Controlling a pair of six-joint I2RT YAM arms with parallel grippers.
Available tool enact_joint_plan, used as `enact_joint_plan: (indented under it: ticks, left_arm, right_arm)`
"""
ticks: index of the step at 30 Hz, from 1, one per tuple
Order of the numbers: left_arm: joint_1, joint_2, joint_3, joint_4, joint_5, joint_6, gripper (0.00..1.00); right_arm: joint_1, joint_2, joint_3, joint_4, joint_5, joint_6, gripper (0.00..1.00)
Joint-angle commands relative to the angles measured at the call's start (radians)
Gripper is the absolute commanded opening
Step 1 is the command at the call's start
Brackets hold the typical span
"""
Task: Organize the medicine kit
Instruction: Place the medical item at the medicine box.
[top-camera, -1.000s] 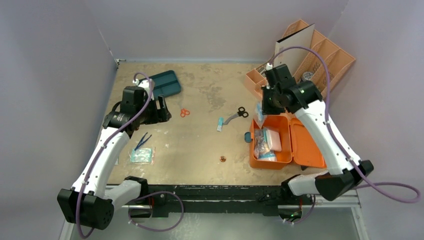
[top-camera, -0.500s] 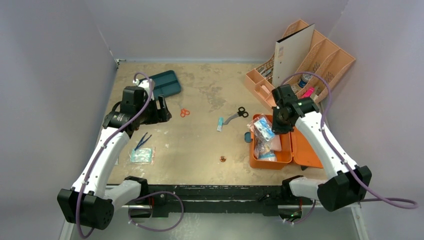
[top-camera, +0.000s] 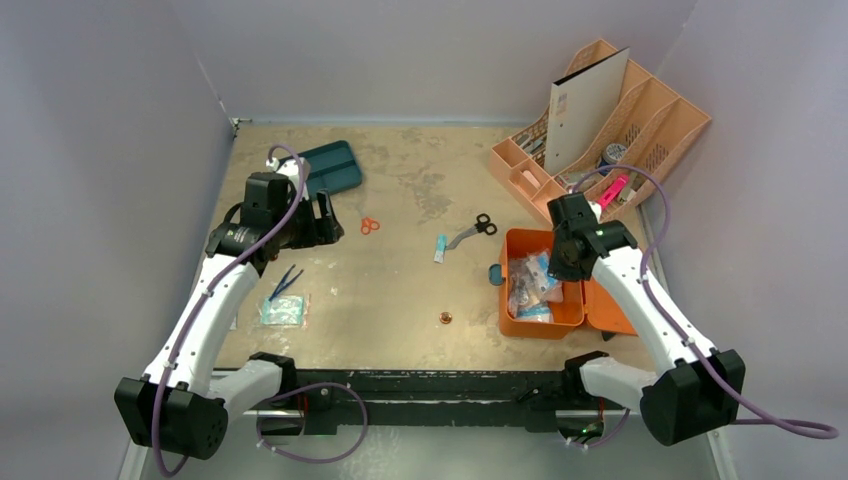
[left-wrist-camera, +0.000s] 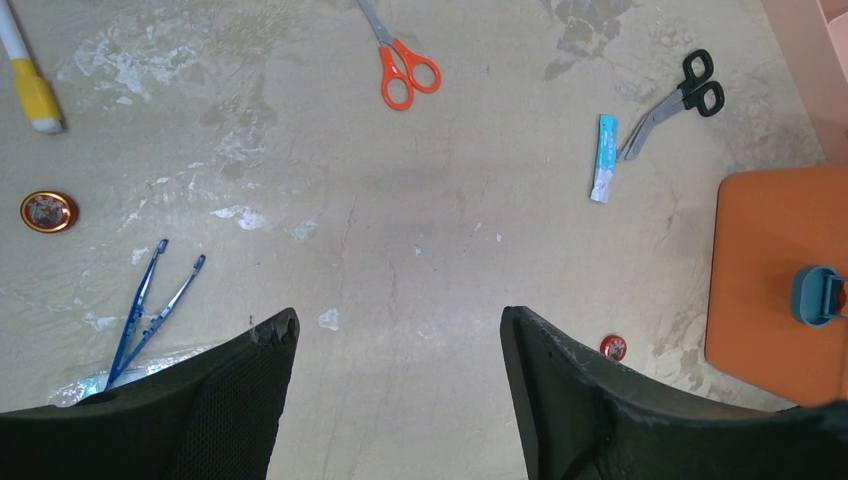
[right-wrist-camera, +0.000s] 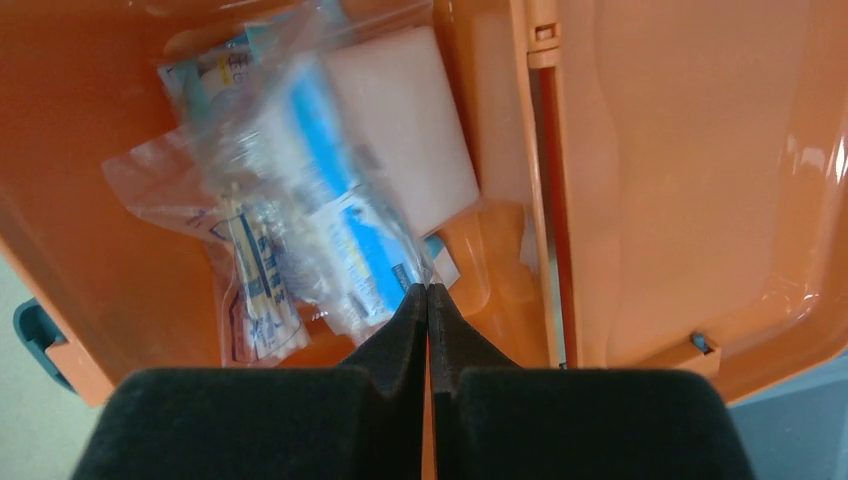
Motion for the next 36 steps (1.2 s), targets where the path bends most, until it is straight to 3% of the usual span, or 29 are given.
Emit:
enact_joint_plan:
  ticks: [1, 10, 14, 21, 29, 36]
  left_arm:
    - [-0.001, -0.021, -0.005, 0.020, 0.015, 0.007, 0.72]
    - [-0.005, -0.026, -0.008, 0.020, 0.025, 0.007, 0.72]
    - [-0.010, -0.027, -0.008, 0.021, 0.025, 0.004, 0.72]
    - [-0.013, -0.041, -0.017, 0.035, 0.028, -0.008, 0.72]
    - [-0.013, -0.042, -0.018, 0.036, 0.021, -0.008, 0.72]
    - [-0.013, -0.039, -0.017, 0.029, 0.005, -0.006, 0.72]
  right_arm:
    - [-0.008, -0.002, -0.011, 0.028, 0.061, 0.024, 0.00]
    - [-0.008, -0.002, -0.050, 0.017, -0.017, 0.063, 0.00]
    - [-0.008, -0.035, -0.039, -0.031, -0.059, 0.075, 0.10]
    - [-0.008, -0.091, -0.026, -0.079, -0.101, 0.078, 0.40]
    - [-0.008, -0.021, 0.007, 0.050, -0.198, 0.032, 0.36]
    - [-0.008, 0.098, -0.015, 0.154, -0.142, -0.005, 0.30]
